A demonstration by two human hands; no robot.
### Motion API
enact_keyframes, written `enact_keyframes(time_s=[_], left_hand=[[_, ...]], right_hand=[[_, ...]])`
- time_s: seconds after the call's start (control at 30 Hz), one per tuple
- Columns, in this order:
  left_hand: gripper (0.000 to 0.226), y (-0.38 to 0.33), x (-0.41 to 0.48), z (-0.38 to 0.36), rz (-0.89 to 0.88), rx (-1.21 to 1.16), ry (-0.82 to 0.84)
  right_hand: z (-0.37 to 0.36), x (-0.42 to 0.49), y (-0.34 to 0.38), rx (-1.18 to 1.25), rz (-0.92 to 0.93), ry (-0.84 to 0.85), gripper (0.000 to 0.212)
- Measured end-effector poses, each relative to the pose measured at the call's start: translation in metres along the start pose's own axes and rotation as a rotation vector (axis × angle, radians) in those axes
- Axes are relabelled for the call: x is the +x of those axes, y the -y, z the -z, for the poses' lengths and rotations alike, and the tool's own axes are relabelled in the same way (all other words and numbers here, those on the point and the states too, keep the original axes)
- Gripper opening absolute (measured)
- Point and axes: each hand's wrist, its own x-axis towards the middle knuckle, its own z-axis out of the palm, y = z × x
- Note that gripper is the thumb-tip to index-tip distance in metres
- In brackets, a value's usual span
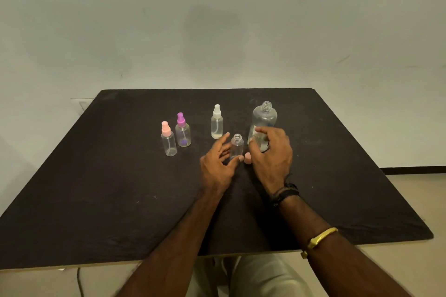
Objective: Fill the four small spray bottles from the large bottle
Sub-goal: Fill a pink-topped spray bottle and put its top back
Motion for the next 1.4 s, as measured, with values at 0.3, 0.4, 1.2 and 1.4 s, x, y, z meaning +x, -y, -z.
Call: enact_keyframes(time_s=[0.3,0.4,1.2,1.4], left_hand=[[0.054,-0.004,-0.002,-0.001,-0.040,-0.036,-0.054],[0.053,-0.003,-0.002,-0.002,-0.044,-0.037,-0.059],[0.057,-0.005,-0.002,0.000,-0.105,0.012,-0.112],[0.057,-0.006,-0.003,0.002,-0.123,0.033,-0.101]], right_hand=[[-0.008,0.025,-0.001,0.135,-0.107,-0.079,0.075],[-0.013,0.030,-0.004,0.136,-0.180,-0.002,0.086],[-0.008,0.037,-0.008,0.060,0.014,0.039,0.079],[-0.003,0.039,-0.013,-0.047,0.247,0.083,0.072]])
